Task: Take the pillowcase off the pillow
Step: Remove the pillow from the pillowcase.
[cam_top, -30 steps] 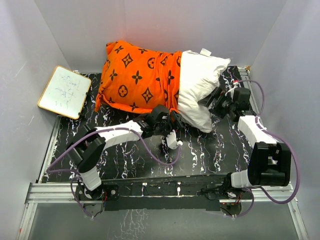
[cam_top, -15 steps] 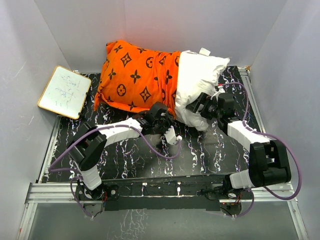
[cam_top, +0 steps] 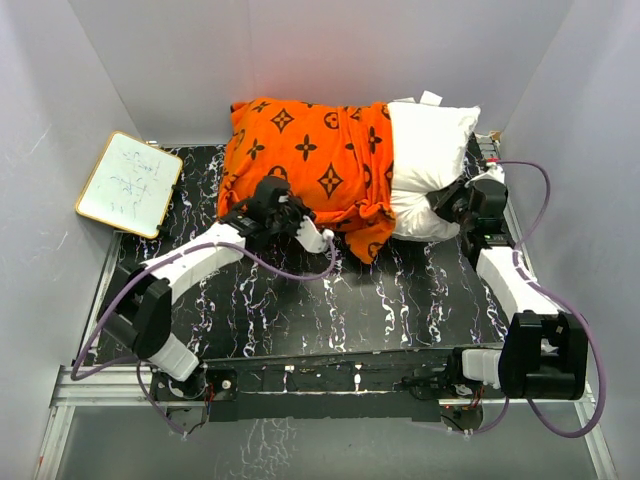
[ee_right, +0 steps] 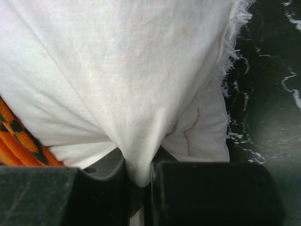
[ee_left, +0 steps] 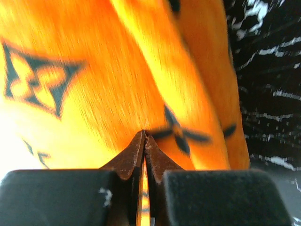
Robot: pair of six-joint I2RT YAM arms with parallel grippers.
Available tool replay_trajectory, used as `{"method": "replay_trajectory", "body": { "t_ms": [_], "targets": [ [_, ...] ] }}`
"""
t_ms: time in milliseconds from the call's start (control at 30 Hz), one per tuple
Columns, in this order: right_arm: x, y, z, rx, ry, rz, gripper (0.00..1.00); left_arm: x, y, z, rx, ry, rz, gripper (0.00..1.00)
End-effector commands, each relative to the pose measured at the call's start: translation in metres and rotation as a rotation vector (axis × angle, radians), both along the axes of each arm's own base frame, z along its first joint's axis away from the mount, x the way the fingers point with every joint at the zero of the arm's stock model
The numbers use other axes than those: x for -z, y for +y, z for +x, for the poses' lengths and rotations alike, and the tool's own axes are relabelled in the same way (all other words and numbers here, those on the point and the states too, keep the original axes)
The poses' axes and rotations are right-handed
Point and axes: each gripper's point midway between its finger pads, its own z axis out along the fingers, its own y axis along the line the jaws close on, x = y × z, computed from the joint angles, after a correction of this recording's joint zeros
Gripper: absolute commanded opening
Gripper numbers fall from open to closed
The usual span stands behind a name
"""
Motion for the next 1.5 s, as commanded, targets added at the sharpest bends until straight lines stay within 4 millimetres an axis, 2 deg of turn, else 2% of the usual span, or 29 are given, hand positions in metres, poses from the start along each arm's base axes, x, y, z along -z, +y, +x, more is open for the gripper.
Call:
{"method": "replay_trajectory", "body": {
  "t_ms": [0,67,100,133,167,200,233,267,367,500,567,633,867,933,1033,1167,1333,1400,1467],
  "targets": [
    [-0.062,-0.050,0.017,0.179,-0.158,-0.070,0.08,-0.025,0.043,0.002,-0.113,-0.003,-0.031,0.00],
    [-0.064,-0.045,0.019,0.157,-0.156,-0.038,0.08,-0.028,0.057,0.000,-0.148,0.013,-0.048,0.00],
    [-0.066,-0.032,0.021,0.091,-0.164,-0.012,0.08,-0.031,0.057,-0.006,-0.145,0.032,-0.065,0.00],
    [-0.068,-0.012,0.022,0.030,-0.161,0.011,0.08,-0.032,0.051,-0.016,-0.111,0.066,-0.080,0.09],
    [-0.068,0.010,0.024,-0.022,-0.155,0.009,0.08,-0.033,0.042,-0.029,-0.059,0.108,-0.090,0.37],
    [-0.069,0.032,0.025,-0.063,-0.152,-0.018,0.08,-0.032,0.027,-0.046,0.005,0.148,-0.103,0.72],
    [-0.070,0.050,0.025,-0.090,-0.152,-0.043,0.08,-0.034,0.014,-0.058,0.052,0.156,-0.110,0.89],
    [-0.070,0.064,0.024,-0.119,-0.152,-0.053,0.08,-0.034,-0.002,-0.071,0.102,0.163,-0.115,0.96],
    [-0.074,0.091,0.018,-0.176,-0.166,-0.054,0.08,-0.042,-0.040,-0.093,0.218,0.181,-0.148,0.97],
    [-0.078,0.100,0.007,-0.205,-0.175,-0.063,0.08,-0.059,-0.076,-0.085,0.341,0.107,-0.222,0.97],
    [-0.077,0.101,0.001,-0.215,-0.171,-0.062,0.08,-0.066,-0.089,-0.078,0.388,0.061,-0.234,0.97],
    [-0.075,0.104,-0.005,-0.227,-0.168,-0.061,0.08,-0.064,-0.097,-0.072,0.404,0.069,-0.206,0.97],
    [-0.067,0.111,-0.013,-0.264,-0.148,-0.058,0.08,-0.023,-0.099,-0.057,0.462,0.066,-0.004,0.87],
    [-0.065,0.111,-0.014,-0.270,-0.141,-0.059,0.08,-0.014,-0.098,-0.052,0.458,0.065,0.036,0.81],
    [-0.064,0.104,-0.013,-0.240,-0.143,-0.081,0.08,-0.005,-0.093,-0.043,0.408,0.081,0.081,0.66],
    [-0.061,0.086,-0.010,-0.196,-0.138,-0.088,0.08,-0.006,-0.076,-0.017,0.269,0.091,0.092,0.45],
    [-0.050,0.060,-0.005,-0.147,-0.099,-0.059,0.08,-0.013,-0.047,0.001,0.166,0.072,0.097,0.08],
    [-0.044,0.049,-0.004,-0.122,-0.087,-0.054,0.08,-0.015,-0.035,0.004,0.137,0.066,0.097,0.00],
    [-0.039,0.039,-0.003,-0.100,-0.073,-0.046,0.08,-0.019,-0.024,0.005,0.112,0.065,0.091,0.00]
  ]
}}
